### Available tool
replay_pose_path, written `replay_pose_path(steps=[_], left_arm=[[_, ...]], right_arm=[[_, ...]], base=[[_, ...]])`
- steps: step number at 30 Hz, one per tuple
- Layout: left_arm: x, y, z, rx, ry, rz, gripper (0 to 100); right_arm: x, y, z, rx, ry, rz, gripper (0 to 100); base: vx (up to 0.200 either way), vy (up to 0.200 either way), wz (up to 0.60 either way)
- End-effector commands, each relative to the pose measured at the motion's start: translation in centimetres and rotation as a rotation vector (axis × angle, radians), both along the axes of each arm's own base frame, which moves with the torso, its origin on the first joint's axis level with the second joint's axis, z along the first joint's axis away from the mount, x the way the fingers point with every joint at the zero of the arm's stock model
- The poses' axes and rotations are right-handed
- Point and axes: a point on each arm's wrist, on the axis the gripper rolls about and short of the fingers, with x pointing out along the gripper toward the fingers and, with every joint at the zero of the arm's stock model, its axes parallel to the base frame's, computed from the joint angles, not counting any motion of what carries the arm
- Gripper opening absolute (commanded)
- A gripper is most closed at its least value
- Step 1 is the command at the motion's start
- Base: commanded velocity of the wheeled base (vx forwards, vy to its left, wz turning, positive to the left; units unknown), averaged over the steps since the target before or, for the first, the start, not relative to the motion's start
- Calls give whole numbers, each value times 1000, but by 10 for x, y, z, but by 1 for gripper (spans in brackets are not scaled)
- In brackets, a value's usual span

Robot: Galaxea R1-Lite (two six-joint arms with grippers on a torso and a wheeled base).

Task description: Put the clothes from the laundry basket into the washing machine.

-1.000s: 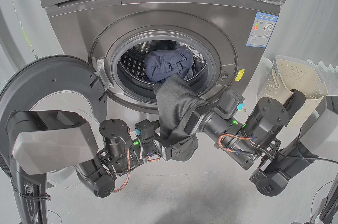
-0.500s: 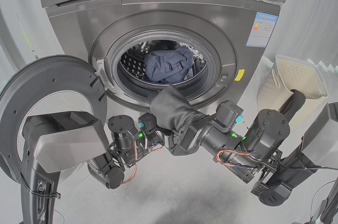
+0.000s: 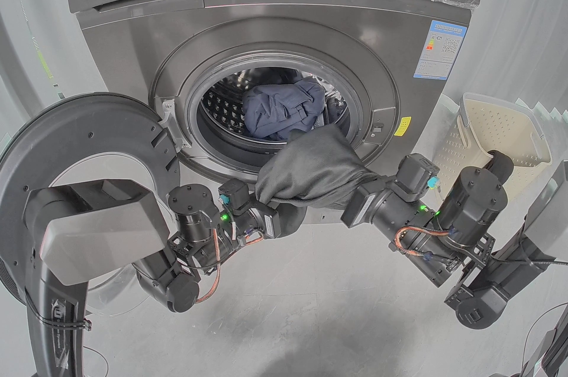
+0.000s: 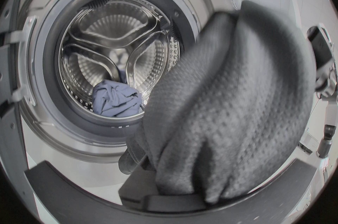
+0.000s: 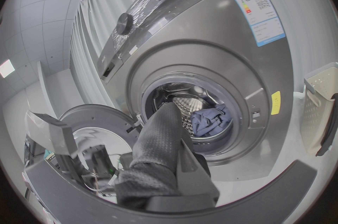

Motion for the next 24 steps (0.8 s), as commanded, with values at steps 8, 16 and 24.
replay_pose_path(steps=[8, 16, 24], left_arm=[[-18, 8, 44, -64, -57, 9, 0], [-27, 11, 50, -70, -53, 8, 0], [-46, 22, 65, -100, -37, 0, 0]], right_arm=[[-3, -16, -33, -93, 110, -19, 0], [-3, -8, -34, -90, 104, 10, 0], [-14, -3, -30, -92, 96, 57, 100]], base=[[0, 0, 0], [0, 0, 0], [0, 0, 0]])
